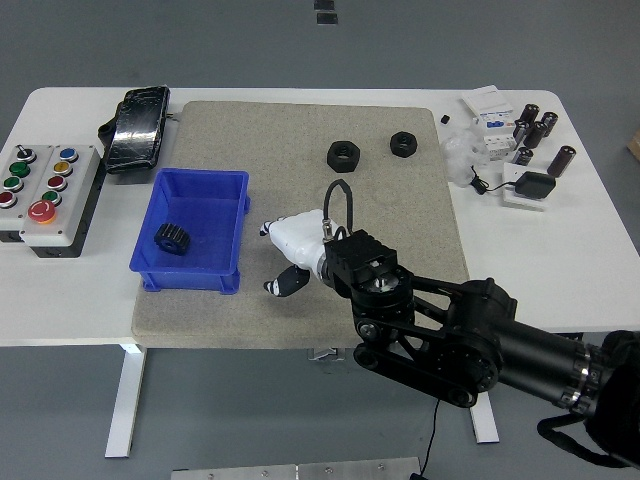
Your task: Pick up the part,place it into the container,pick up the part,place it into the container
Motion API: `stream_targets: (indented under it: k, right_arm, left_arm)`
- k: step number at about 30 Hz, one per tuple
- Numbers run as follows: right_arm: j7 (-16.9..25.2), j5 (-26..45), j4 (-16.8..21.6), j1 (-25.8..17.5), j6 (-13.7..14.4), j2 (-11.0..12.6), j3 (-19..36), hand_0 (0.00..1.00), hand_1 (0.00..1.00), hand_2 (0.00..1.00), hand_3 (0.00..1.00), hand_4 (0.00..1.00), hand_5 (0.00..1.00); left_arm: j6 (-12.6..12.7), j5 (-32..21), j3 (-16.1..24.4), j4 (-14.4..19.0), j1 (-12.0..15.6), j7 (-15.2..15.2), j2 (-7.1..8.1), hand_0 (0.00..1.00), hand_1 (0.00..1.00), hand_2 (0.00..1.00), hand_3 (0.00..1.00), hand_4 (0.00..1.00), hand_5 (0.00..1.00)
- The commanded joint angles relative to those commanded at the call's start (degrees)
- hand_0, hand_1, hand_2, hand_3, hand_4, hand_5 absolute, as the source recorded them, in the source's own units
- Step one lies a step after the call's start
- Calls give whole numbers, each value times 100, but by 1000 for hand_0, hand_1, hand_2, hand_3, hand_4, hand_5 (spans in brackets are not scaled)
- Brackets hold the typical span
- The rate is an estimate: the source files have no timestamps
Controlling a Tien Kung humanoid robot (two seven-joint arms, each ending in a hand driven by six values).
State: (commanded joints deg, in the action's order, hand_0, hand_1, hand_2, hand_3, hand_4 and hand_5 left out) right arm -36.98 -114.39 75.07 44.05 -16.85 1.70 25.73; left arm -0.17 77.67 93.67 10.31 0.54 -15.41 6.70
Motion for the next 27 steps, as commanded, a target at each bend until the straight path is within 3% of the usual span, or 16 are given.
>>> stream_targets:
  k: [6, 18, 19, 24, 25, 27]
  right_arm:
    - [0, -317, -57, -37, -643, 124, 233, 372, 707, 819, 854, 803, 403]
    - [0, -288, -374, -150, -709, 275, 292, 366, 698, 811, 843, 770, 400]
    - [0, -273, -397, -156, -702, 278, 296, 353, 651, 753, 738, 567, 330]
    - [0, -283, -490, -160, -631, 302, 351, 353, 651, 753, 738, 567, 330]
    - [0, -294, -497, -158, -611, 305, 359, 295, 515, 583, 647, 323, 192]
    - [0, -321, -506, -156, -564, 311, 368, 295, 515, 583, 647, 323, 192]
  left_arm:
    - [-3, -3, -11, 0, 2, 7, -5, 615, 518, 540, 636, 609, 395]
    - [-4, 54, 39, 0, 20, 3, -9, 615, 517, 540, 636, 610, 399]
    - [-4, 51, 39, 0, 20, 7, -11, 615, 517, 544, 642, 608, 408]
    - [-17, 18, 47, 0, 18, 50, -15, 615, 517, 544, 642, 608, 408]
    - [-18, 12, 49, 0, 18, 56, -15, 615, 516, 554, 665, 623, 504]
    - [-22, -3, 48, 0, 20, 69, -15, 615, 516, 554, 665, 623, 504]
